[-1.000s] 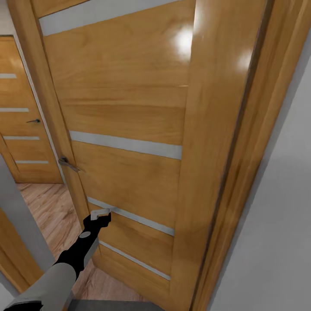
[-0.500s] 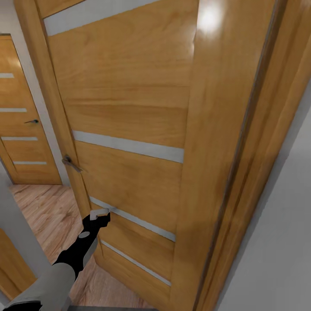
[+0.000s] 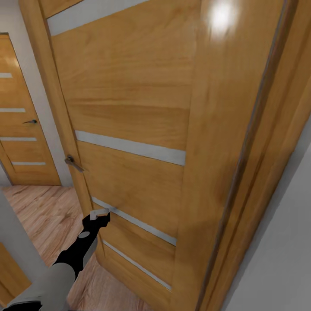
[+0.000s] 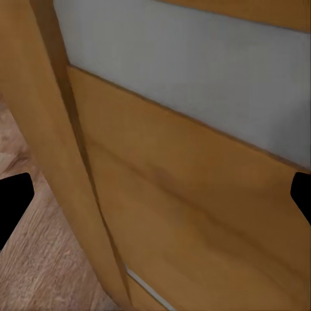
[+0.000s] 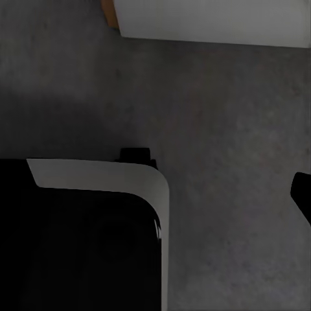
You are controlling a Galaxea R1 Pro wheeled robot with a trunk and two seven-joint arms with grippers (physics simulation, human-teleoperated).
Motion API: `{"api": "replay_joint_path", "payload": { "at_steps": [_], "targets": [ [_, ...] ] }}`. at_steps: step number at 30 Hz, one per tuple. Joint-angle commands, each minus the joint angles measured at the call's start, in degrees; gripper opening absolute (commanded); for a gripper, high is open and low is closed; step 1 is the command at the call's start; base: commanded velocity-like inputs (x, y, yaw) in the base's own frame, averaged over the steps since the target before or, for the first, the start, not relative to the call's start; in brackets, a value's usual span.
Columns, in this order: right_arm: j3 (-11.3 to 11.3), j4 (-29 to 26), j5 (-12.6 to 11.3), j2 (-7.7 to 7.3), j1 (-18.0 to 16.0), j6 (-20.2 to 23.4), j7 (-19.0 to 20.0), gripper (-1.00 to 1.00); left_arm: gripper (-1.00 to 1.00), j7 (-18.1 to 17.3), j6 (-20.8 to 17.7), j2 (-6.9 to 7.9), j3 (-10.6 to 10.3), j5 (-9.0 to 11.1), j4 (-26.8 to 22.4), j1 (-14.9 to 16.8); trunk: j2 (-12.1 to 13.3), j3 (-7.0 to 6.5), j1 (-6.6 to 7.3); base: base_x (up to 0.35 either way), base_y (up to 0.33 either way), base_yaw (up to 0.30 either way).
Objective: Move the two storage containers from the living room to the garage. In the garage, place one container on the floor and stack the other container on top of it (either order is fine).
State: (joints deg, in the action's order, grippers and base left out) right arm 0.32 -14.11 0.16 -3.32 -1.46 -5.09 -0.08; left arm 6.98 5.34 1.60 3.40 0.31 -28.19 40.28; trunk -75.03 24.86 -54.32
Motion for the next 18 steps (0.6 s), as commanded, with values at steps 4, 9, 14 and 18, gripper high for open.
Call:
{"api": "replay_joint_path", "payload": {
  "at_steps": [4,9,14,18],
  "targets": [
    [0.03,0.05,0.01,0.01,-0.03,-0.19,-0.01,1.00,1.00,0.03,0.19,-0.02,0.03,-0.04,-0.02,0.06,-0.03,0.05,-0.01,0.072,0.000,0.000],
    [0.03,0.05,0.01,-0.02,-0.03,-0.19,-0.01,1.00,1.00,0.04,0.19,-0.02,0.03,0.02,-0.02,0.06,-0.03,0.05,-0.01,0.022,0.000,0.000],
    [0.03,0.05,0.01,0.01,-0.03,-0.19,-0.01,1.00,1.00,0.02,0.19,-0.02,0.03,0.03,-0.02,0.06,-0.03,0.05,-0.01,0.007,0.000,0.000],
    [0.03,0.05,0.01,0.03,-0.03,-0.19,-0.01,1.00,1.00,0.01,0.19,-0.02,0.03,-0.02,-0.02,0.06,-0.03,0.05,-0.01,0.112,0.000,0.000]
  ]
}}
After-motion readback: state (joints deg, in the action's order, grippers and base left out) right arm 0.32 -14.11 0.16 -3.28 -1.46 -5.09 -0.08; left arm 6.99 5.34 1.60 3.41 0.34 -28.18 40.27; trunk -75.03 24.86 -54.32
